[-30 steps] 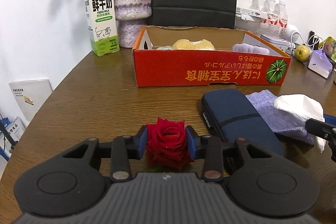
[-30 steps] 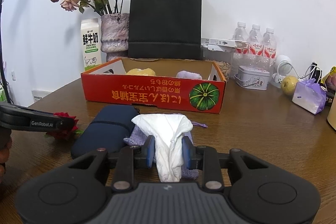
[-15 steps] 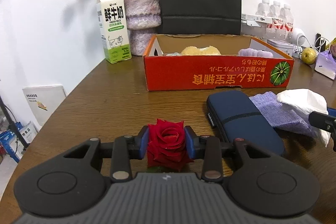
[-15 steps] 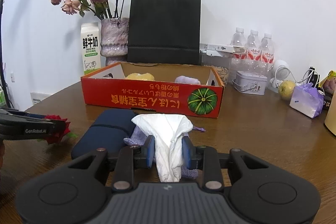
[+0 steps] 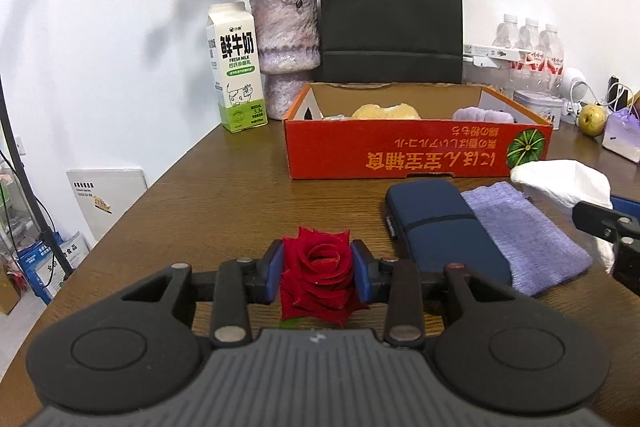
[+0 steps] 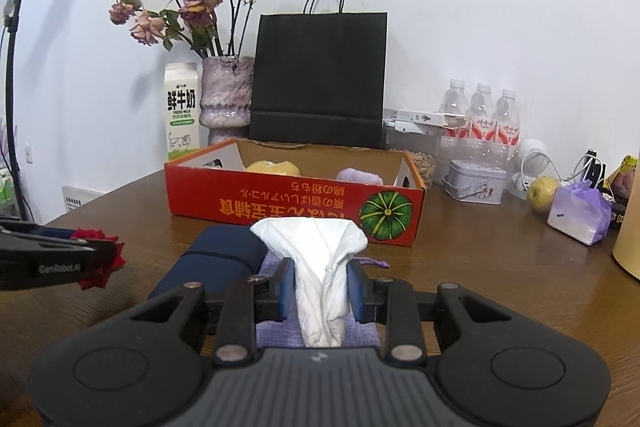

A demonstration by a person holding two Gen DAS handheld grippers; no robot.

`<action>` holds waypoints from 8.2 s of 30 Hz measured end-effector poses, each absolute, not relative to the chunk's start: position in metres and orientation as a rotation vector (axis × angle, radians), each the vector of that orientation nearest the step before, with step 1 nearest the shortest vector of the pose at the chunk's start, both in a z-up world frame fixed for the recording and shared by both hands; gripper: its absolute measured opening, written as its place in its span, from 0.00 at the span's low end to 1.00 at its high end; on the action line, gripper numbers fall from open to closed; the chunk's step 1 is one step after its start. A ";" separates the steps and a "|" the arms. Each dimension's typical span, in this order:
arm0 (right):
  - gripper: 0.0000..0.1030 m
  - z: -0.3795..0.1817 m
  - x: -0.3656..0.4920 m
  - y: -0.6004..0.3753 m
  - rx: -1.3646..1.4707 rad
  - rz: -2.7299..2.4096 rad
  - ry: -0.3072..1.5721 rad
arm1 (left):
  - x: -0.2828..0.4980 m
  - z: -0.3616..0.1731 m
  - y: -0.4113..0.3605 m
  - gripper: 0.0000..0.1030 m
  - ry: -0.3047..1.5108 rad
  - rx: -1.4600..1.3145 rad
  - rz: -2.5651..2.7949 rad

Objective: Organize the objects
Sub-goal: 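Carry the red rose and white cloth over the red box, then lower the rose and cloth into the red box and open both grippers, then withdraw both tools from the box toward the navy case and lilac pouch, then grasp the lilac drawstring pouch with the right gripper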

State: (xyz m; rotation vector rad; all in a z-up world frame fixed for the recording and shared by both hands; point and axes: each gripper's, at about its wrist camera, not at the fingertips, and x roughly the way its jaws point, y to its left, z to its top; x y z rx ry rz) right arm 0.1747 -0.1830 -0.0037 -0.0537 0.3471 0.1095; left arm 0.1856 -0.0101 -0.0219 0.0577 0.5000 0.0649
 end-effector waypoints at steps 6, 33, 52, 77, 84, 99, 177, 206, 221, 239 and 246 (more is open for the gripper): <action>0.26 0.004 0.171 -0.185 -0.042 0.123 0.324 | 0.182 -0.012 -0.023 0.35 0.481 0.066 0.066; 0.26 0.047 0.212 -0.167 -0.089 0.168 0.216 | 0.225 0.032 -0.040 0.35 0.399 0.041 0.065; 0.26 0.046 0.269 -0.164 -0.039 0.158 0.214 | 0.283 0.041 -0.030 0.35 0.381 -0.016 0.093; 0.26 0.051 0.341 -0.163 -0.007 0.160 0.207 | 0.349 0.045 -0.037 0.35 0.358 -0.013 0.078; 0.26 0.054 0.355 -0.162 -0.017 0.154 0.210 | 0.364 0.047 -0.040 0.35 0.350 -0.009 0.073; 0.26 0.051 0.390 -0.163 -0.041 0.139 0.246 | 0.406 0.039 -0.041 0.35 0.365 0.006 0.087; 1.00 0.031 0.363 -0.168 -0.115 0.095 0.380 | 0.360 0.018 -0.030 1.00 0.448 0.012 0.106; 1.00 0.003 0.266 -0.177 -0.132 0.113 0.485 | 0.270 -0.010 -0.021 1.00 0.546 0.008 0.093; 1.00 -0.017 0.239 -0.177 -0.157 0.138 0.573 | 0.223 -0.022 -0.022 1.00 0.560 0.057 -0.036; 1.00 -0.028 0.281 -0.167 -0.145 0.208 0.675 | 0.225 -0.028 -0.005 1.00 0.599 0.043 -0.075; 1.00 -0.032 0.291 -0.169 -0.069 0.221 0.698 | 0.225 -0.029 -0.005 1.00 0.604 0.043 -0.076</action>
